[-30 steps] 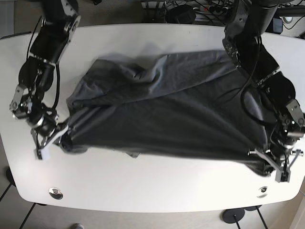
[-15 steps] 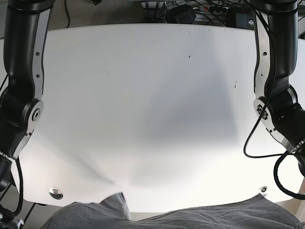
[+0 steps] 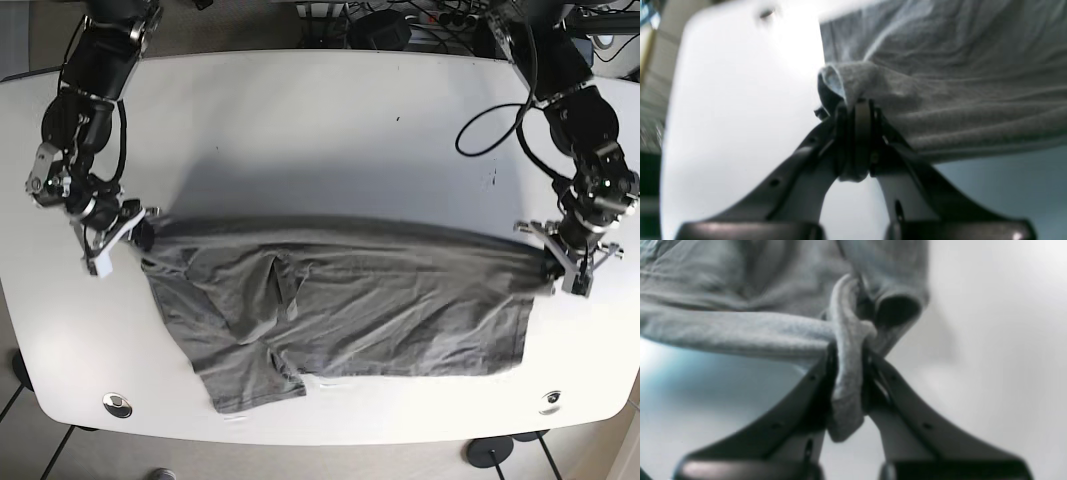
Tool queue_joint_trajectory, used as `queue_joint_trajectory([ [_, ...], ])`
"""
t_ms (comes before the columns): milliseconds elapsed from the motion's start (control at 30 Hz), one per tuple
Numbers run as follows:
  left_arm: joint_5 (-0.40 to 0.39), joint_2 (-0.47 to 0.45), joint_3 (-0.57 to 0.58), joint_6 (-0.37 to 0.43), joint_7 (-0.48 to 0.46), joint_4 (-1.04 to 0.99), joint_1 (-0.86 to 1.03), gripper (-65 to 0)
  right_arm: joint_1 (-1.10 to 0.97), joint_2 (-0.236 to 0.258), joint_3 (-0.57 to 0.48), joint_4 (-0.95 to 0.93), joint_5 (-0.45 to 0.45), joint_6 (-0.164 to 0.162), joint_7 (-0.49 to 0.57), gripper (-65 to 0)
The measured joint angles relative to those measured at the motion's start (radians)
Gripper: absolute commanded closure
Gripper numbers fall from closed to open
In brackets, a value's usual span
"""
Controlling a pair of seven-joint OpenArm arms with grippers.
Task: Fold the T-shirt properly
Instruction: 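Lay the shirt flat, pulling the held edge taut with both grippers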
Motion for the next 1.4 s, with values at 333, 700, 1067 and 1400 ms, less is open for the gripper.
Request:
queue_joint_trajectory([
  [333,-0.129,0.022,-0.162,-0.004,-0.016,0.089,0.357,0.0,-0.301,-0.030,0.121,0.023,0.064,0.115,0.028,-2.1],
  [700,-0.181,0.080,-0.249,-0.004,-0.013,0.162,0.522,-5.8,-0.440,-0.026,0.126,0.118,0.166,0.111,0.029,-4.9],
  [1067,-0.197,0.069,-0.230,0.002,0.079,0.280,0.526,-33.1,-0.481,-0.097,0.208,0.388,0.151,0.109,0.012,-56.1],
  [1400,-0.182,0.069,-0.226,0.002,0.089,0.280,0.432,-33.1,-0.395,-0.074,0.208,0.417,0.189,0.109,0.014,-56.1],
])
